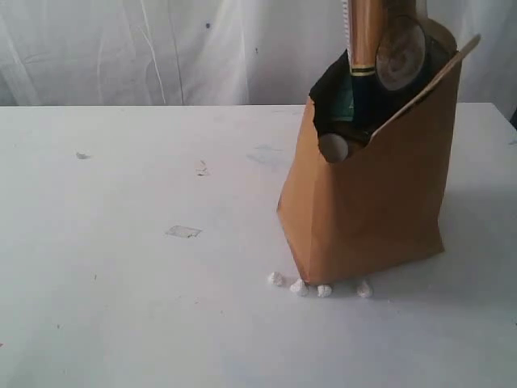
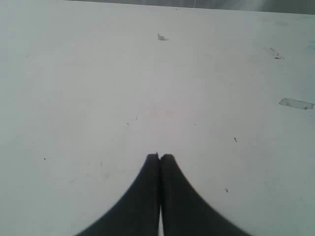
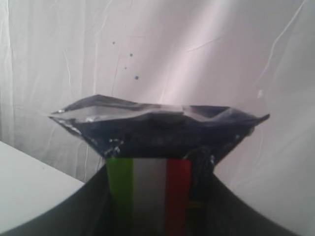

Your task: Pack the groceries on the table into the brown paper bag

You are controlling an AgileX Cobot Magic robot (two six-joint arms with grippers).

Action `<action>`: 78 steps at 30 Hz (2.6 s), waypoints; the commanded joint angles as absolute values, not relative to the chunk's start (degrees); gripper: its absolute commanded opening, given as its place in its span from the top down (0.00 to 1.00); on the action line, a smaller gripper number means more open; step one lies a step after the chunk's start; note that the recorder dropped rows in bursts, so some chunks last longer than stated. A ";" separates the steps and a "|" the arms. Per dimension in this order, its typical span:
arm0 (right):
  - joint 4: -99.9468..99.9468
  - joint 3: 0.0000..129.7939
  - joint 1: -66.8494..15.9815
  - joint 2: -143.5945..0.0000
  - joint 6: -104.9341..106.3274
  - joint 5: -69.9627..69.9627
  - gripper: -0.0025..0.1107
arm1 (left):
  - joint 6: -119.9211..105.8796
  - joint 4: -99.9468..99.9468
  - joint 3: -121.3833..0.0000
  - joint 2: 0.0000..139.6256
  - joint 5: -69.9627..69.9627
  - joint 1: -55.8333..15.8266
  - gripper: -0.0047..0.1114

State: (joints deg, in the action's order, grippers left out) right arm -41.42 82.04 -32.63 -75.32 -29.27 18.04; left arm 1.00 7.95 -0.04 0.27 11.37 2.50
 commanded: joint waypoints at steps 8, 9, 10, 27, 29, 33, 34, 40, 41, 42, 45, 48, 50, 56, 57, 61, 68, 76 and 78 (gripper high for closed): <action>-39.28 82.55 -32.49 -74.12 -28.46 19.19 0.98 | 1.26 8.06 0.00 0.00 11.18 2.65 0.96; -38.21 82.55 -32.49 -74.12 -28.46 18.48 0.98 | 1.26 8.06 0.00 0.00 11.18 2.65 0.96; -37.29 82.55 -32.49 -74.12 -28.46 18.06 0.98 | 1.26 8.06 0.00 0.00 11.18 2.65 0.96; -38.30 69.78 -32.49 -69.85 -26.54 4.35 0.98 | 1.26 8.06 0.00 0.00 11.18 2.65 0.96; -38.44 69.16 -32.49 -69.32 -26.54 4.40 0.98 | 1.26 8.06 0.00 0.00 11.18 2.65 0.96; -38.60 66.28 -30.88 -68.99 -26.54 3.99 0.98 | 1.26 8.06 0.00 0.00 11.18 2.65 0.96; -38.60 65.17 -30.17 -68.99 -26.71 2.25 0.98 | 1.26 8.06 0.00 0.00 11.18 2.65 0.96; -37.58 60.60 -28.49 -68.76 -27.24 -5.86 0.98 | 1.26 8.06 0.00 0.00 11.18 2.65 0.96; -37.58 60.07 -28.49 -68.76 -27.24 -6.31 0.98 | 1.26 8.06 0.00 0.00 11.18 2.65 0.96; -37.69 59.68 -28.49 -68.76 -27.01 -6.76 0.98 | 1.26 8.06 0.00 0.00 11.18 2.65 0.96; -37.69 58.38 -28.38 -68.76 -26.51 -7.94 0.98 | 1.26 8.06 0.00 0.00 11.18 2.65 0.96; -37.69 57.10 -27.26 -68.76 -26.53 -8.18 0.98 | 1.26 8.06 0.00 0.00 11.18 2.65 0.96; -37.69 56.49 -26.65 -68.76 -26.79 -8.54 0.98 | 1.26 8.06 0.00 0.00 11.18 2.65 0.96; -37.58 56.49 -25.66 -68.76 -26.79 -3.81 0.98 | 1.26 8.06 0.00 0.00 11.18 2.65 0.96; -37.58 56.49 -25.66 -68.76 -26.79 -2.40 0.98 | 1.26 8.06 0.00 0.00 11.18 2.65 0.96; -37.58 56.49 -25.66 -68.86 -26.79 3.62 0.98 | 1.26 8.06 0.00 0.00 11.18 2.65 0.96; -37.70 56.49 -25.66 -68.86 -26.79 3.78 0.98 | 1.26 8.06 0.00 0.00 11.18 2.65 0.96; -38.17 56.49 -25.66 -70.67 -26.69 -0.31 0.87 | 1.26 8.06 0.00 0.00 11.18 2.65 0.96; -38.17 56.49 -25.66 -71.91 -26.69 0.00 0.79 | 1.26 8.06 0.00 0.00 11.18 2.65 0.96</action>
State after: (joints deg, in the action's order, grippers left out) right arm -36.47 56.37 -26.29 -70.56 -27.95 0.39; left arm 1.00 7.95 -0.04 0.27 11.37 2.50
